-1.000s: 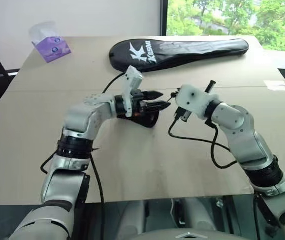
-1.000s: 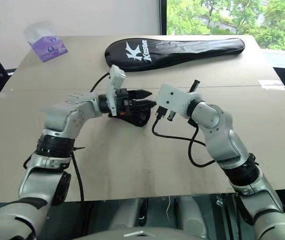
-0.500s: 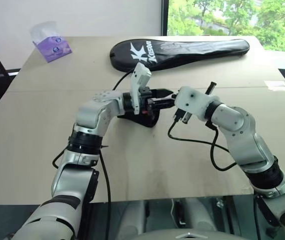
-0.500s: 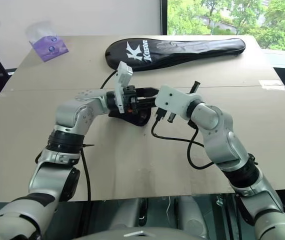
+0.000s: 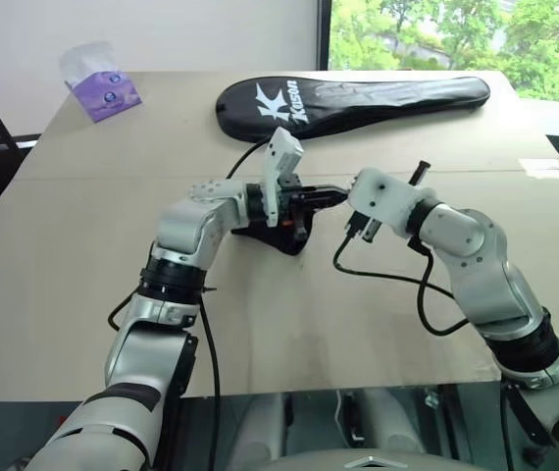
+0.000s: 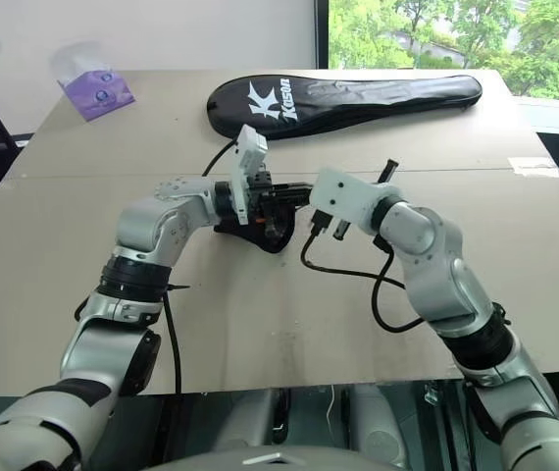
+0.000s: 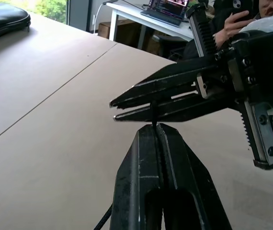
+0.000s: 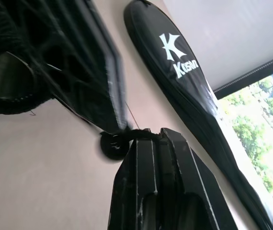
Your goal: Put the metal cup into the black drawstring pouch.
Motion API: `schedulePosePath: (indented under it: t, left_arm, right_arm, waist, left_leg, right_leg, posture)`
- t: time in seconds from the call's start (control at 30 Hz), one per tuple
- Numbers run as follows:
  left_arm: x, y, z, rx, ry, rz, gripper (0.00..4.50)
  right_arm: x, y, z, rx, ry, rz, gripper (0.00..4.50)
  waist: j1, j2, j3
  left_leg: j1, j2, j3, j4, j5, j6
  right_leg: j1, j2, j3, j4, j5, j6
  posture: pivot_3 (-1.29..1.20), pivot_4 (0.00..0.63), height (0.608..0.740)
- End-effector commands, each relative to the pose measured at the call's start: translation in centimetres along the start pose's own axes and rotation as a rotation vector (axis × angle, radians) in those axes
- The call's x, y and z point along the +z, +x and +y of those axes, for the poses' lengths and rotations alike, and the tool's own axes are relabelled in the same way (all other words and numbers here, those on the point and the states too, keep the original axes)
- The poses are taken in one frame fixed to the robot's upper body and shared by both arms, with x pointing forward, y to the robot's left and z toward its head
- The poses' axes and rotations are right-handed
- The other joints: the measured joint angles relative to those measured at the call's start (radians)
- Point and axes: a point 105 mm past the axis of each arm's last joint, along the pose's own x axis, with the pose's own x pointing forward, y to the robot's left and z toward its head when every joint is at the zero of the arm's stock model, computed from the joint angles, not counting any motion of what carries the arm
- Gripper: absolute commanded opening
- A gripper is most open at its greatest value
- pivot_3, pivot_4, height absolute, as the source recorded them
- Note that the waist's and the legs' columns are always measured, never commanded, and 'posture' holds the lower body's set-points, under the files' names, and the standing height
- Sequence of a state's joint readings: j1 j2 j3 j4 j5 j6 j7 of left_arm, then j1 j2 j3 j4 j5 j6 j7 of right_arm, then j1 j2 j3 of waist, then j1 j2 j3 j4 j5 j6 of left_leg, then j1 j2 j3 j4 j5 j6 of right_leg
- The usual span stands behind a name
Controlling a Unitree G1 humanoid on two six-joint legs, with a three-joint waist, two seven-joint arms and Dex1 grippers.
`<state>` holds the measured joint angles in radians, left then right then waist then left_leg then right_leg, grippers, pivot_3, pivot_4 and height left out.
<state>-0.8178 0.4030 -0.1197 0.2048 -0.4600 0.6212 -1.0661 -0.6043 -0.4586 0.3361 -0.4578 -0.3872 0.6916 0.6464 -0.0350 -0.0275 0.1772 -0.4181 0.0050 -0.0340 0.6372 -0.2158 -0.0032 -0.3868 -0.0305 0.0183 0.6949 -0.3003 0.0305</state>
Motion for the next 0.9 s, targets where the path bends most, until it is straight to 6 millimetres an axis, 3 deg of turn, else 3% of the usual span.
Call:
schedulePosePath:
  t: [0.03,0.07,0.1,0.23,0.73,0.83,0.9]
  left_arm:
    - [0.7,-0.1,-0.1,0.001,0.053,-0.019,0.05]
    - [0.7,-0.1,-0.1,0.002,0.06,-0.018,0.56]
    - [0.7,0.0,0.0,0.01,0.068,-0.021,0.76]
    - [1.1,0.2,0.6,0.054,0.086,-0.038,2.62]
    - [1.2,1.7,-0.3,-0.008,0.14,-0.014,2.62]
    - [1.3,1.7,-0.4,-0.019,0.136,-0.022,1.79]
    - [1.3,1.7,-0.3,-0.019,0.136,-0.022,0.87]
  right_arm:
    - [1.0,-0.7,-1.1,-0.044,-0.013,-0.045,0.0]
    - [1.1,-0.7,-1.0,-0.039,-0.013,-0.048,0.0]
    - [1.2,-0.7,-1.0,-0.035,-0.012,-0.052,0.0]
    - [1.5,-0.6,-0.5,-0.022,-0.005,-0.065,0.0]
    - [2.1,-0.6,-0.1,-0.012,0.003,-0.082,0.0]
    - [2.1,-0.7,-0.1,-0.011,0.004,-0.08,0.0]
    - [2.1,-0.7,-0.1,-0.011,0.005,-0.077,0.0]
  waist:
    - [-0.001,0.0,0.0]
    - [-0.001,0.0,0.0]
    - [-0.001,0.0,0.0]
    - [0.001,0.0,0.0]
    - [0.0,0.0,0.0]
    - [0.0,0.0,0.0]
    - [-0.001,0.0,0.0]
  left_leg:
    - [0.0,0.0,0.0,0.0,0.0,0.0]
    - [0.0,0.0,0.0,0.0,0.0,0.0]
    - [0.0,0.0,0.0,0.0,0.0,0.0]
    - [0.0,0.0,0.0,0.0,0.0,0.0]
    - [0.0,0.0,0.0,0.001,0.0,0.0]
    - [0.0,0.0,0.0,0.001,0.0,0.0]
    - [0.0,0.0,0.0,0.001,0.0,0.0]
  right_leg:
    - [0.0,0.0,0.0,0.0,0.0,0.0]
    - [0.0,0.0,0.0,0.0,0.0,0.0]
    - [0.0,0.0,0.0,0.0,0.0,0.0]
    - [0.0,0.0,0.0,0.0,0.0,0.0]
    - [0.0,0.0,0.0,0.0,0.0,0.0]
    - [0.0,0.0,0.0,0.0,0.0,0.0]
    - [0.0,0.0,0.0,0.001,0.0,0.0]
  posture:
    - [0.0,0.15,0.74]
    - [0.0,0.15,0.74]
    - [0.0,0.15,0.74]
    - [0.0,0.15,0.74]
    - [0.0,0.15,0.74]
    - [0.0,0.15,0.74]
    - [0.0,0.15,0.74]
